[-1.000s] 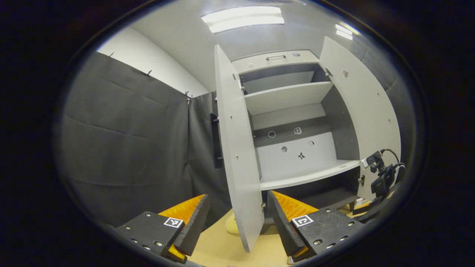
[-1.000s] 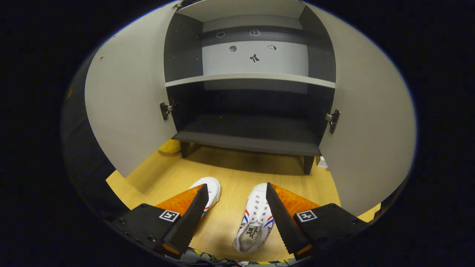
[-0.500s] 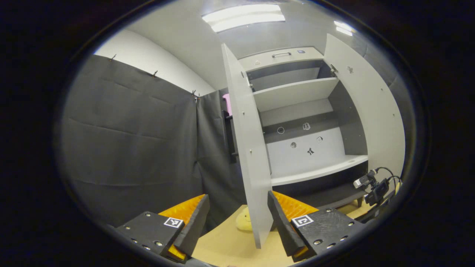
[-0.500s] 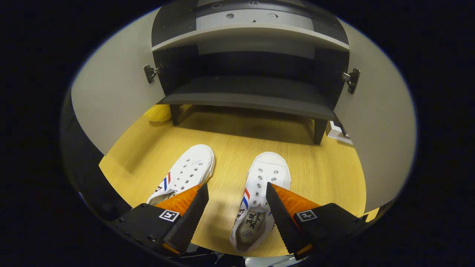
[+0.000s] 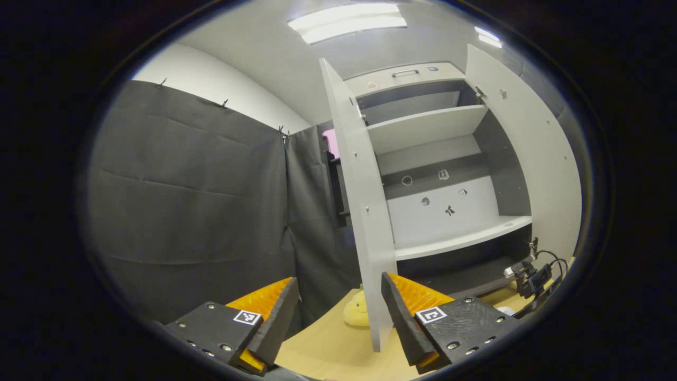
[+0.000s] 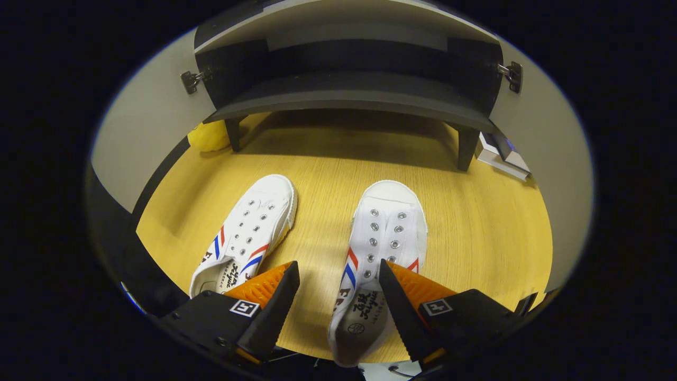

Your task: Grab one shoe with the right hand and put it into the shoe cabinet, grab the other shoe with the left hand and put it into the shoe cabinet; then close the right door with the right hand and the left door with the left hand.

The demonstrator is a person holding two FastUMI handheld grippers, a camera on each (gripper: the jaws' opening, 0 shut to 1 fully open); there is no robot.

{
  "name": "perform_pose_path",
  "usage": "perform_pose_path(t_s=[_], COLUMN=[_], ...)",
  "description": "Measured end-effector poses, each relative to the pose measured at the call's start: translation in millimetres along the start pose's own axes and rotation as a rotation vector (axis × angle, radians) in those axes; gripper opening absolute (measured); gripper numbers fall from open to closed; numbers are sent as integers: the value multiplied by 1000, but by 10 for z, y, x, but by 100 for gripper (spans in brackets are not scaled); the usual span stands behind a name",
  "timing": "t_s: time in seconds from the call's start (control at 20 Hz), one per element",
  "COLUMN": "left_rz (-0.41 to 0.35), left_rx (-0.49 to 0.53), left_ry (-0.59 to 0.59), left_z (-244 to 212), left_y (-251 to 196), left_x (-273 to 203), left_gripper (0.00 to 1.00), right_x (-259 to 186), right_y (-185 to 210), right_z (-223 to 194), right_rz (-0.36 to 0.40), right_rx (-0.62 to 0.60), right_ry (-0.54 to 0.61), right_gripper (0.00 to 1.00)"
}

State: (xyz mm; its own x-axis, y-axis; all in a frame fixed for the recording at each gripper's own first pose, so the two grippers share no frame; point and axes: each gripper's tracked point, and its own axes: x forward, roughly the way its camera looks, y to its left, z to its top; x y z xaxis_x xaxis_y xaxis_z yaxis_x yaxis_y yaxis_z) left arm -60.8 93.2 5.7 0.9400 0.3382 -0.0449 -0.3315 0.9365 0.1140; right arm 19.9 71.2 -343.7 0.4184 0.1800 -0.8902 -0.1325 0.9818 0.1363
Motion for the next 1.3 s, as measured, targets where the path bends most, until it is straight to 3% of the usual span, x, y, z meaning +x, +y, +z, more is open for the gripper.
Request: perform_pose_path(t_s=[0.15,0.2,0.25,0.4,0.45,0.5,0.65,0.75,1.3], left_rz=[8,12,17,20,21,20,15,3,-71], left_rx=[6,9,10,-3,-7,-8,-2,-1,-24], left_ry=[3,4,6,15,15,13,-5,-12,-19], left_z=[4,3,-4,-44,-39,-37,38,59,60], left_y=[31,57,68,58,54,57,28,-16,-290], left_x=[3,1,11,35,49,49,45,42,56], left_gripper=[90,90,90,90,91,91,90,91,90], right_x=[124,142,148,163,143,106,126,93,-471], right_y=[-15,-79,-101,-220,-188,-160,-157,-169,-222], right_z=[-81,-69,-78,-125,-81,-72,-51,-55,375], right_rz=[-14,-46,-50,-73,-60,-15,13,19,80], right_rx=[15,20,26,34,67,75,177,141,184], right_ry=[51,46,57,61,61,57,39,24,-176], right_gripper=[93,85,70,52,31,27,2,2,1])
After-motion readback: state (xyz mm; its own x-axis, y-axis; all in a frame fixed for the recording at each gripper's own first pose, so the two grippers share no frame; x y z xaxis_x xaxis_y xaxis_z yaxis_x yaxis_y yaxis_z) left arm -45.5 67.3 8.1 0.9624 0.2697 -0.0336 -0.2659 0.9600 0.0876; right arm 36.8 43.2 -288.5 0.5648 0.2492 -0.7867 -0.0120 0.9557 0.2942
